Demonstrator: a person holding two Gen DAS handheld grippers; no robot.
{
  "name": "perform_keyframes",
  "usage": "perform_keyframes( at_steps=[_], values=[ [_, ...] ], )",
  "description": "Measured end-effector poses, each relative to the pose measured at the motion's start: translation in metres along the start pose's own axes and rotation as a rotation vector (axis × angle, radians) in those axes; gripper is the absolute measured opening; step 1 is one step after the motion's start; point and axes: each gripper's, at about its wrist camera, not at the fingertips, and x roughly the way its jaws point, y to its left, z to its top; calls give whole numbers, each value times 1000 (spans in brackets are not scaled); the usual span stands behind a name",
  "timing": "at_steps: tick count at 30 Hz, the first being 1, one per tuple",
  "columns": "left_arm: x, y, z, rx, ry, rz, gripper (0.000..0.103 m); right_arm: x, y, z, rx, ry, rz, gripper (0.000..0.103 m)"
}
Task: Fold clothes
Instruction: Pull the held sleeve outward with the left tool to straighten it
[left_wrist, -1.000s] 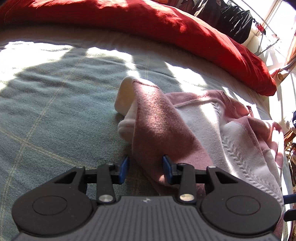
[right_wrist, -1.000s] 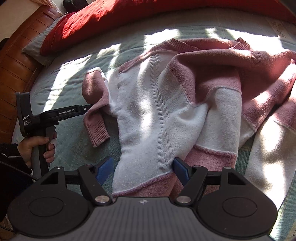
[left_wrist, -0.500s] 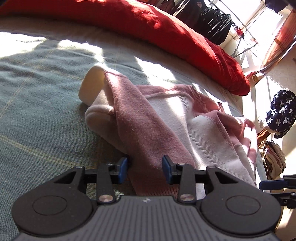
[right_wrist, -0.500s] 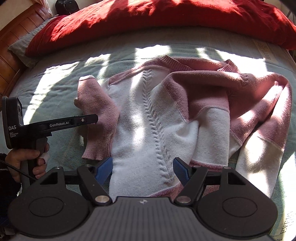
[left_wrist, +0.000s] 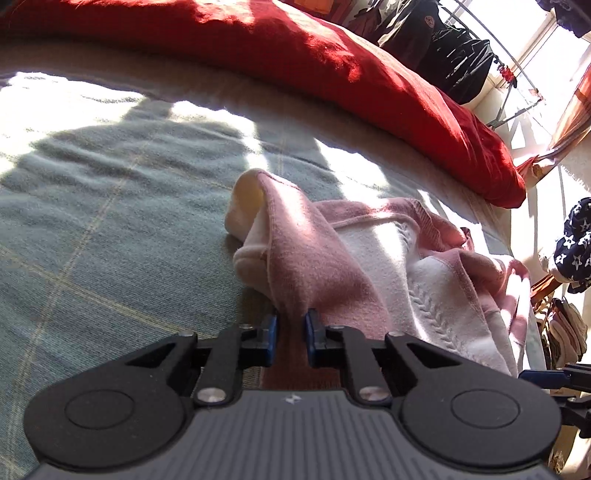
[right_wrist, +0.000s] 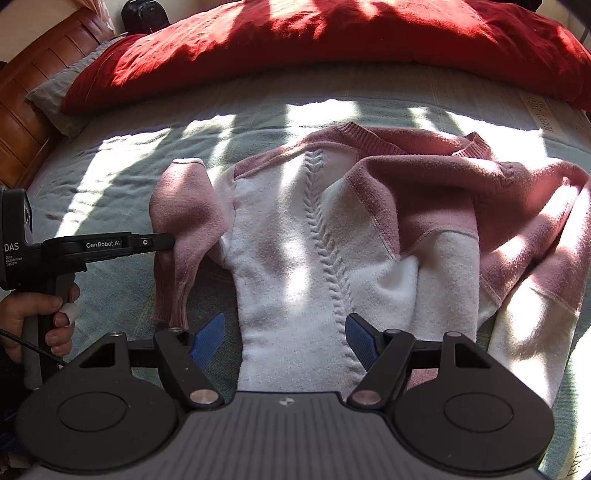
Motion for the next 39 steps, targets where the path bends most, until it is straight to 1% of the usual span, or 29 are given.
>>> perform_keyframes(
  at_steps=[4, 7, 8, 9, 11, 13, 15, 17, 18, 19, 20, 21, 23, 24, 26, 27, 28, 29, 30, 32, 33, 34, 35, 37, 39],
  values=[
    [-27, 33, 26, 56, -10, 175, 13, 0, -3, 5, 32, -2, 19, 76],
    [-40, 61, 45, 91, -5, 309, 13, 0, -2, 7, 22, -7, 14, 76],
    [-42, 68, 50, 106, -2, 349, 12, 1, -1, 7, 17, -7, 10, 76],
    [-44, 76, 54, 119, 1, 385, 6, 1, -1, 7, 17, -5, 8, 76],
    [-45, 89, 62, 127, 16, 434, 5, 2, 0, 8, 18, -2, 5, 76],
    [-44, 101, 67, 113, 37, 460, 5, 3, 0, 8, 17, 0, 1, 76],
    [-39, 113, 69, 86, 82, 455, 6, 5, 1, 8, 15, 4, -1, 76],
    [-39, 121, 68, 37, 91, 423, 6, 6, 2, 8, 13, 4, -2, 76],
    [-38, 124, 67, 9, 91, 402, 10, 6, 3, 8, 13, 7, -3, 76],
    [-37, 127, 65, -19, 89, 380, 13, 7, 4, 9, 13, 8, -3, 76],
    [-36, 130, 63, -47, 87, 359, 18, 8, 5, 9, 14, 9, -3, 76],
    [-33, 133, 60, -76, 90, 340, 27, 9, 6, 9, 14, 10, -3, 76],
    [-25, 138, 52, -139, 110, 315, 34, 11, 8, 9, 14, 11, -3, 76],
    [-21, 137, 46, -152, 124, 306, 36, 11, 10, 9, 13, 11, -1, 76],
    [-12, 132, 37, -158, 152, 291, 36, 12, 13, 9, 12, 11, 1, 77],
    [-7, 130, 32, -162, 166, 283, 40, 13, 15, 10, 13, 11, 1, 77],
    [-4, 124, 28, -143, 173, 280, 43, 14, 17, 11, 13, 12, 2, 77],
    [-2, 117, 24, -113, 177, 281, 47, 15, 18, 11, 13, 14, 3, 77],
    [0, 110, 21, -84, 180, 282, 48, 16, 19, 11, 14, 16, 4, 78],
    [3, 97, 15, -25, 185, 284, 48, 18, 21, 11, 14, 20, 5, 78],
    [4, 92, 14, 5, 189, 286, 45, 19, 21, 11, 14, 22, 6, 78],
    [4, 89, 13, 35, 195, 286, 45, 20, 22, 11, 15, 24, 7, 78],
    [5, 89, 13, 30, 204, 274, 45, 21, 23, 11, 15, 26, 8, 78],
    [6, 95, 14, -15, 226, 237, 44, 23, 25, 11, 16, 30, 10, 78],
    [8, 95, 13, -14, 233, 236, 44, 25, 27, 11, 16, 35, 12, 78]
  ],
)
